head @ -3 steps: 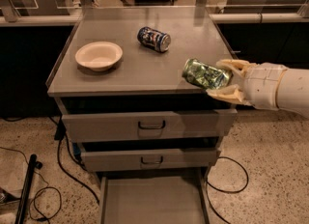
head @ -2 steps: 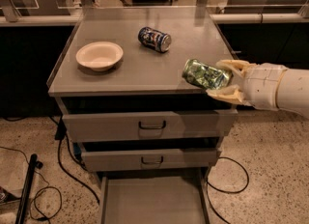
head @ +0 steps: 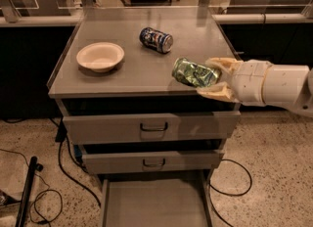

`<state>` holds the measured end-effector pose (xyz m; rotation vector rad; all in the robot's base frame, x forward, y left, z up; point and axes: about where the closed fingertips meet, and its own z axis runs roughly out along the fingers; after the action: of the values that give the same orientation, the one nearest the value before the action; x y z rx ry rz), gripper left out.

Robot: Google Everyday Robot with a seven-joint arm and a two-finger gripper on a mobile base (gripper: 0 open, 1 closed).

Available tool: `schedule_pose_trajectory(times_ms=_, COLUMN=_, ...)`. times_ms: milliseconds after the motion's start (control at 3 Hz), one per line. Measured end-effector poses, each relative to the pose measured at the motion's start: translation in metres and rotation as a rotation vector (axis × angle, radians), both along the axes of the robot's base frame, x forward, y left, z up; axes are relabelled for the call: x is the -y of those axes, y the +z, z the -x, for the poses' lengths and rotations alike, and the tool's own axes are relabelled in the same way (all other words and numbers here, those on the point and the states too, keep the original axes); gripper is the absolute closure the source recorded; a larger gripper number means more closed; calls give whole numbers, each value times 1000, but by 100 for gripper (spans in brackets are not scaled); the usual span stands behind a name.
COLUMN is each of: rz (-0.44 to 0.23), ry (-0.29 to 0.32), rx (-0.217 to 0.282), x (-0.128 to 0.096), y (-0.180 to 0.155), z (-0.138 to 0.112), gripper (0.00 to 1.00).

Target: Pick green can from bottom drawer and place on counter

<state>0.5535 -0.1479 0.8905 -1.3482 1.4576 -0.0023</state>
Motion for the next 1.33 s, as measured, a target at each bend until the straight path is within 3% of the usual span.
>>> schedule_pose_trajectory(times_ms=333, rz=22, ry=7, rx=7, x=-18, y=14, z=-18, gripper=100)
schedule_pose_trajectory(times_ms=667, rz=73, ry=0, rx=22, x=-35, y=37, z=-52, gripper=100)
schedule_pose_trajectory(times_ms=1000, rz=76, ry=-28, rx=13, x=-38, y=38, z=-79, gripper=100)
schedule_pose_trajectory(times_ms=1333, rz=17, ry=-80, rx=-33, x=-27, y=25, z=-104, gripper=100)
